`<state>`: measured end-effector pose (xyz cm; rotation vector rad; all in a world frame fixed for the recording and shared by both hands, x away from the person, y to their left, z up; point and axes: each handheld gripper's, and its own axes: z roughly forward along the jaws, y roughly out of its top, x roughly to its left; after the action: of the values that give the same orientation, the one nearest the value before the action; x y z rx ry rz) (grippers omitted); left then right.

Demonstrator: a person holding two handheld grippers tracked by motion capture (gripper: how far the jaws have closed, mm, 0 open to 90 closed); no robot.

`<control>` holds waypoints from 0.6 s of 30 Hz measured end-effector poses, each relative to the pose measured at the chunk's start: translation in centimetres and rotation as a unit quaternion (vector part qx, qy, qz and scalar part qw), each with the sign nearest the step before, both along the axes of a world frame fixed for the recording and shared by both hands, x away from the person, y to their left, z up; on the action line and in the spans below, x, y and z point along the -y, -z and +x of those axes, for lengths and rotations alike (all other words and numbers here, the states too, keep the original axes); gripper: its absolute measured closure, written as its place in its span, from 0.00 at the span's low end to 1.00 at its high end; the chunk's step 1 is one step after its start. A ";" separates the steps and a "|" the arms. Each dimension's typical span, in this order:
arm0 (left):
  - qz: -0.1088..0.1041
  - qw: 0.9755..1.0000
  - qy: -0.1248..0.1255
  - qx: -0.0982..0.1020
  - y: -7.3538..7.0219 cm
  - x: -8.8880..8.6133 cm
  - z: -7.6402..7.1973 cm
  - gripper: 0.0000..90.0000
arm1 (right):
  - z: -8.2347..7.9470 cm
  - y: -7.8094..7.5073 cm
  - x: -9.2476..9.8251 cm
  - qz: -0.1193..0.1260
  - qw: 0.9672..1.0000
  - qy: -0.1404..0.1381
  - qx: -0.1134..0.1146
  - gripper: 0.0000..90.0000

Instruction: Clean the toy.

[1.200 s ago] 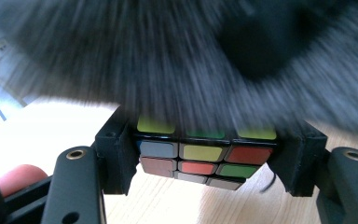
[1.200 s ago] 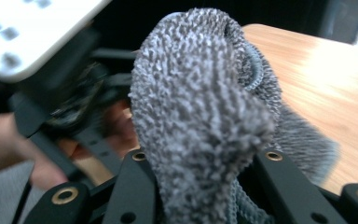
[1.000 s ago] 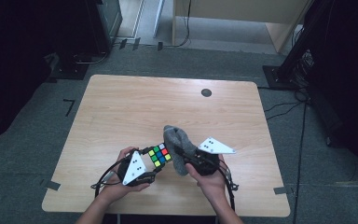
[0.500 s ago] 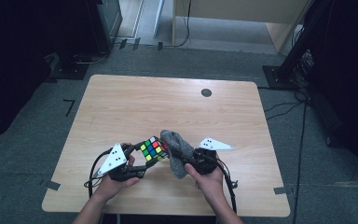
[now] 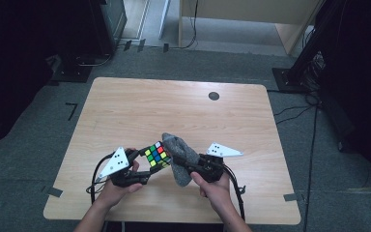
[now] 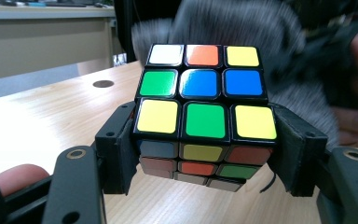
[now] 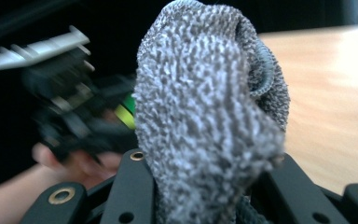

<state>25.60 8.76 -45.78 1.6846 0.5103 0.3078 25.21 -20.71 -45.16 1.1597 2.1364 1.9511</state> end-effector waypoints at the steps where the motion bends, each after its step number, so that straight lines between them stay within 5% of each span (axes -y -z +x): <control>1: -0.004 1.000 0.001 -0.001 0.0 -0.1 0.1 0.37 | 0.1 0.2 0.0 -0.019 1.000 0.009 -0.007 0.78; 4: 0.000 1.000 0.004 0.008 -0.1 -0.2 0.0 0.37 | 0.2 0.1 0.4 -0.015 1.000 0.018 -0.003 0.79; 7: 0.044 0.999 0.009 0.026 0.3 0.6 -0.4 0.37 | -0.4 -0.9 0.7 0.027 0.999 0.008 0.030 0.79; 10: 0.036 0.999 0.026 0.027 0.3 1.0 -0.6 0.37 | -0.8 -1.5 0.3 0.040 0.998 -0.015 0.048 0.78; 13: 0.030 0.999 0.027 0.025 0.1 0.7 -0.6 0.37 | -0.7 -1.1 0.1 0.044 0.998 -0.021 0.035 0.78; 18: -0.016 1.000 0.012 0.012 -0.4 -0.6 -0.1 0.37 | 0.5 0.6 0.5 0.011 1.000 -0.003 -0.018 0.79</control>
<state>25.52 9.39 -45.42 1.6528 0.4739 0.3000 25.66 -21.18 -45.75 1.2030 2.1442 1.9758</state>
